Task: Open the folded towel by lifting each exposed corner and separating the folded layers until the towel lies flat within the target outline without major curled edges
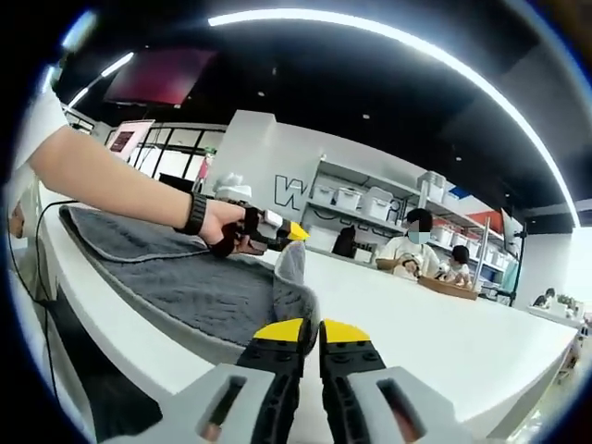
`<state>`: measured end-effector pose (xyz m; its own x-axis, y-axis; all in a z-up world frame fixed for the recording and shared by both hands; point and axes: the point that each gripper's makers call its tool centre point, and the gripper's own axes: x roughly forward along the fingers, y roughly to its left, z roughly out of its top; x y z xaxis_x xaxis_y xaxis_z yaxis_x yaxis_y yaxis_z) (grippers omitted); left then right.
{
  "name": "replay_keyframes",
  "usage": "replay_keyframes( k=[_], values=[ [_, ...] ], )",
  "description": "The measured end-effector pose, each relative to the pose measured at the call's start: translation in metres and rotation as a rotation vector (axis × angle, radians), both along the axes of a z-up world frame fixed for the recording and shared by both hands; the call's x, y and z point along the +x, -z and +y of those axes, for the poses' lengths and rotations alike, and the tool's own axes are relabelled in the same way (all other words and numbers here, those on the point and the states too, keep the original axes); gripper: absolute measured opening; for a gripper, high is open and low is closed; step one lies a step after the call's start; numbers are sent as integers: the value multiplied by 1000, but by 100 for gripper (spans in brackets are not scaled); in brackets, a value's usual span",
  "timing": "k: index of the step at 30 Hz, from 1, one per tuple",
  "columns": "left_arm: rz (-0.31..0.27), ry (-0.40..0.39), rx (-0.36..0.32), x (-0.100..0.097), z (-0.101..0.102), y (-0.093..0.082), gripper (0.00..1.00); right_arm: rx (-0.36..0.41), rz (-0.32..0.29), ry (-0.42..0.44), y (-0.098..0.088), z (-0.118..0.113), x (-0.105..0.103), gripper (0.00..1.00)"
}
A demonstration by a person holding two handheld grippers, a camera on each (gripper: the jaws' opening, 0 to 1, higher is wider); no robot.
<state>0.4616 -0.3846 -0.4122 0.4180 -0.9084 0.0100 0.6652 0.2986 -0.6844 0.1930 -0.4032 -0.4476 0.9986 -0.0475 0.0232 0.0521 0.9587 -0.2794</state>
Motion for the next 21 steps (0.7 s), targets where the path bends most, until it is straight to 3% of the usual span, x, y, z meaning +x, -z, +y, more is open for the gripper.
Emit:
replay_keyframes(
  k=[3, 7, 11, 14, 18, 21],
  values=[
    [-11, 2, 5, -1, -2, 0, 29, -21, 2, 13, 0, -2, 0, 7],
    [-21, 20, -35, -4, -7, -5, 38, -34, 6, 59, 1, -11, 0, 23],
    [-26, 33, -44, -7, -12, -5, 47, 6, 6, 48, 1, -11, 2, 23],
    [-52, 42, -78, -10, -15, -9, 56, -19, 11, 39, 1, -5, 5, 27],
    [-86, 53, -46, -14, -18, -6, 64, -15, 37, 25, 5, -1, 12, 34],
    [-86, 70, -63, -17, -20, -7, 69, -24, 45, 35, 5, -2, 16, 36]
  ],
)
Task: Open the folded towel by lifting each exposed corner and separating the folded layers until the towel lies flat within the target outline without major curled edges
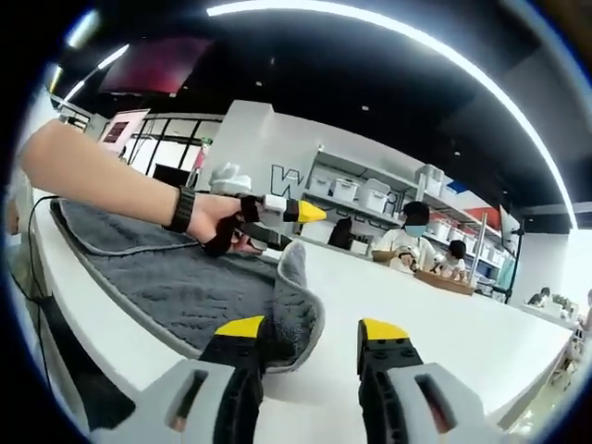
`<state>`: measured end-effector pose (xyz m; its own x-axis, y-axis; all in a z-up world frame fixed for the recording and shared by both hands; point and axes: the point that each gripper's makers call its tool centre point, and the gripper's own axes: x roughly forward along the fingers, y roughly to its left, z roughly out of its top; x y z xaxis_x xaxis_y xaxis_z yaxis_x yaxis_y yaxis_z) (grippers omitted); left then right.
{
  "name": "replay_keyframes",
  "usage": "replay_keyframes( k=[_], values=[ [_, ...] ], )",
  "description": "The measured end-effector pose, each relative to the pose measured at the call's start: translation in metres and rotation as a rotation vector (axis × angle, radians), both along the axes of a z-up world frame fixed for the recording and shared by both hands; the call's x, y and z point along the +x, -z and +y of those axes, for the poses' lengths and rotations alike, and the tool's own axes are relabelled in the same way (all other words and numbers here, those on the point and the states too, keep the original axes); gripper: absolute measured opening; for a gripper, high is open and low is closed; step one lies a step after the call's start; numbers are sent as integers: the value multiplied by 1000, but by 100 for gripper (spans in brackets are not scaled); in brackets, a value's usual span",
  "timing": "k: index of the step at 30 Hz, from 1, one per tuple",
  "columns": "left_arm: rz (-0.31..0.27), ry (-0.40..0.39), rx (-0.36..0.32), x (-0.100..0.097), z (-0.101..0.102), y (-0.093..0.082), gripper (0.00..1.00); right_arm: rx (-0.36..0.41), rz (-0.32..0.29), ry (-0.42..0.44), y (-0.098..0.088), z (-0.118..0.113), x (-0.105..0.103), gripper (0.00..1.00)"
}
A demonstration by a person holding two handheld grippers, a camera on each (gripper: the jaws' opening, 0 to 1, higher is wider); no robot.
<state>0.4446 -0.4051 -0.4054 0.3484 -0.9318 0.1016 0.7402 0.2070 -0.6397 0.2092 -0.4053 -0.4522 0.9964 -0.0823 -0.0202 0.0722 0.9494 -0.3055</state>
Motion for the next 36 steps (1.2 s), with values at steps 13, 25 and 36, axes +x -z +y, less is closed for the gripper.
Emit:
replay_keyframes(
  k=[13, 25, 36],
  values=[
    [-27, 26, 7, -17, -5, -4, 79, 1, 9, 163, 1, -44, -11, 23],
    [-25, 46, 46, -32, 0, 6, 74, 37, 34, 92, 4, -32, -7, 28],
    [-21, 48, 31, -30, 4, 3, 72, -21, 154, 135, 11, -43, -1, 31]
  ],
)
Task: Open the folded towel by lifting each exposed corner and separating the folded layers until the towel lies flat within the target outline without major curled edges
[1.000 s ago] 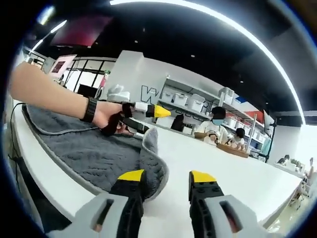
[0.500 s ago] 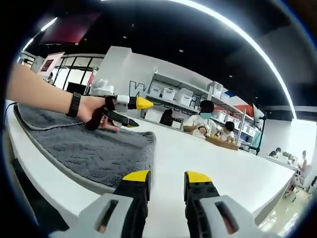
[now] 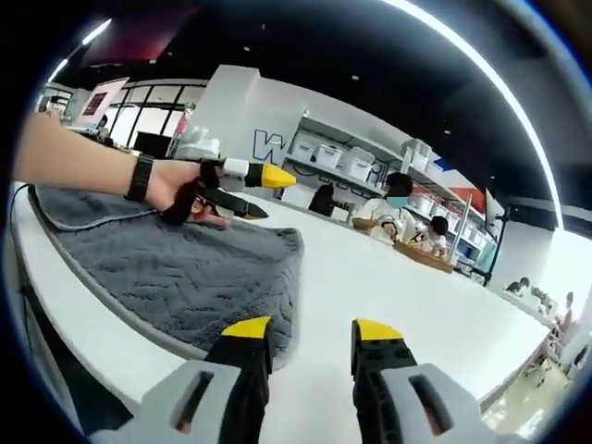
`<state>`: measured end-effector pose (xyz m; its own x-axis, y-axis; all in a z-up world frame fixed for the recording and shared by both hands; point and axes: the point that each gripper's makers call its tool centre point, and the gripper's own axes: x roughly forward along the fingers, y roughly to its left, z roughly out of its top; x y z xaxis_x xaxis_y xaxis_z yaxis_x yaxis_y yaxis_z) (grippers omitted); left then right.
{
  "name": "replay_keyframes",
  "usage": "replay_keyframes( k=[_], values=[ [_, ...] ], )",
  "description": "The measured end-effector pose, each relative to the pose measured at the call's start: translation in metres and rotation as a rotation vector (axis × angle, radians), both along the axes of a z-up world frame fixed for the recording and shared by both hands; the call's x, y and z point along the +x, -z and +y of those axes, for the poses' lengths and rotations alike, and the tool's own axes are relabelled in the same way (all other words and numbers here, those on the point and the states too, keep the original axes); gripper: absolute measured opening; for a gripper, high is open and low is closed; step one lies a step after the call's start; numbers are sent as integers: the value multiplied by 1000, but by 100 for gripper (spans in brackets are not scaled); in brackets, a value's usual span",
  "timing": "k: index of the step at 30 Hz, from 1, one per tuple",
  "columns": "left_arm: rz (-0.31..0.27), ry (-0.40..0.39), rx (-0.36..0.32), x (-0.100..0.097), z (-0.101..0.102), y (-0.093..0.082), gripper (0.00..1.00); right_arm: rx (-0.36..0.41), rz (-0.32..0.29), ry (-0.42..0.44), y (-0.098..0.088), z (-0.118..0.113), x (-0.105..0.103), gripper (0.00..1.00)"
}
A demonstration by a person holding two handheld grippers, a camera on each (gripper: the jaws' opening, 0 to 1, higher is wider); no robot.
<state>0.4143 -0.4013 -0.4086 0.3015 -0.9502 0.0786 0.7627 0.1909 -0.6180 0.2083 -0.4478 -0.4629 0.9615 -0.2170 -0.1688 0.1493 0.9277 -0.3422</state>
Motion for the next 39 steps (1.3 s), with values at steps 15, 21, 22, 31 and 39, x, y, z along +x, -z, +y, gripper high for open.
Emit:
replay_keyframes(
  k=[15, 21, 22, 31, 39],
  values=[
    [-93, 39, 32, -13, 12, -15, 72, -61, 54, 26, 0, -12, -4, 37],
    [-127, 46, 48, -15, 20, -18, 72, -24, 37, 38, -1, -15, -9, 45],
    [-130, 46, 50, -15, 21, -18, 72, -21, 34, 36, -1, -14, -10, 45],
    [-203, 55, 117, -14, 30, -13, 72, -24, -9, -14, -11, 1, -6, 46],
    [-248, 56, 160, -18, 38, -7, 72, -14, -38, -57, -20, 11, -6, 47]
  ],
)
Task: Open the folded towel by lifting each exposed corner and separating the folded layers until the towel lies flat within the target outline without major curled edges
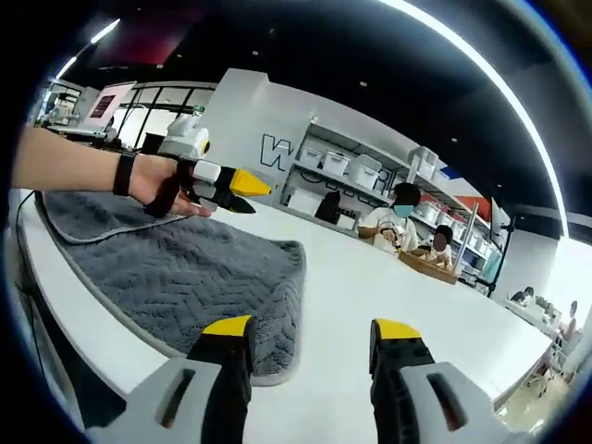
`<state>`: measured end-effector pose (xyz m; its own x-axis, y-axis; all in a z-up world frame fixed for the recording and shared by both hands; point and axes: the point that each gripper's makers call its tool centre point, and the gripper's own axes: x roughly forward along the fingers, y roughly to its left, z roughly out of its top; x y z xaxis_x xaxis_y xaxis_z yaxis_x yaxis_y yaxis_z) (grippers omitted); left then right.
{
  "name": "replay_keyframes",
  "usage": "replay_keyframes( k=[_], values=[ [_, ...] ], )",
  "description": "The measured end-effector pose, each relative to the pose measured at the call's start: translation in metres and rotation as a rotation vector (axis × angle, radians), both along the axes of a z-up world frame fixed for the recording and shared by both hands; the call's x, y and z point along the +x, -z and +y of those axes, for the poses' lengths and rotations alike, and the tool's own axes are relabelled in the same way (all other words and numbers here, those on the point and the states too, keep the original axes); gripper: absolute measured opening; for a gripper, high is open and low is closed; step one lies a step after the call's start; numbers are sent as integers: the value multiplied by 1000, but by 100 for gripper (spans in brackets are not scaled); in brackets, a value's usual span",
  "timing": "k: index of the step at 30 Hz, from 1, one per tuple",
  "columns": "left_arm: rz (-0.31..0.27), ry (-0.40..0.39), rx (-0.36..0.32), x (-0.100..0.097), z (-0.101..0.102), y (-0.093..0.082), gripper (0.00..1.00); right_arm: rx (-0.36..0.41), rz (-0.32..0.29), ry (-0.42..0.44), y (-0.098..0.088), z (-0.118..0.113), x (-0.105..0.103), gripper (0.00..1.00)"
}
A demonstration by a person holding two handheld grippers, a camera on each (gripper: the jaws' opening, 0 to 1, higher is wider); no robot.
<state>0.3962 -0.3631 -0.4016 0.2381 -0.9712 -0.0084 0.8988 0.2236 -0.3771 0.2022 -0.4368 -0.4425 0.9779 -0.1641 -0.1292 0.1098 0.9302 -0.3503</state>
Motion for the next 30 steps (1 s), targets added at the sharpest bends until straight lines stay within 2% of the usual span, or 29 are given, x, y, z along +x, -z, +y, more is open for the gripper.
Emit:
replay_keyframes(
  k=[7, 10, 11, 13, 14, 21, 22, 25, 30],
  values=[
    [-21, -8, 14, -2, 11, 1, 71, 0, 11, -47, 3, 12, 3, 46],
    [-30, -11, -12, -5, 15, -4, 70, -5, 8, -51, 1, 14, 3, 44],
    [-34, -5, -1, -7, 16, -4, 70, -5, 5, -54, 0, 14, 4, 45],
    [-95, 1, 60, -10, 18, 2, 69, -2, 6, -59, 0, 15, 4, 44],
    [-100, 1, 71, -10, 19, 3, 68, -1, 6, -61, 0, 15, 4, 44],
    [-144, 30, 85, -25, 23, -1, 68, -27, 29, -123, -5, 26, 11, 43],
    [-163, 32, 72, -27, 25, -4, 68, -33, 14, -138, -10, 30, 12, 43],
    [-163, 33, 52, -28, 29, -9, 68, -57, -4, -168, -15, 39, 12, 43],
    [-189, 40, 43, -35, 34, -15, 67, -27, -12, -184, -19, 41, 15, 43]
  ],
)
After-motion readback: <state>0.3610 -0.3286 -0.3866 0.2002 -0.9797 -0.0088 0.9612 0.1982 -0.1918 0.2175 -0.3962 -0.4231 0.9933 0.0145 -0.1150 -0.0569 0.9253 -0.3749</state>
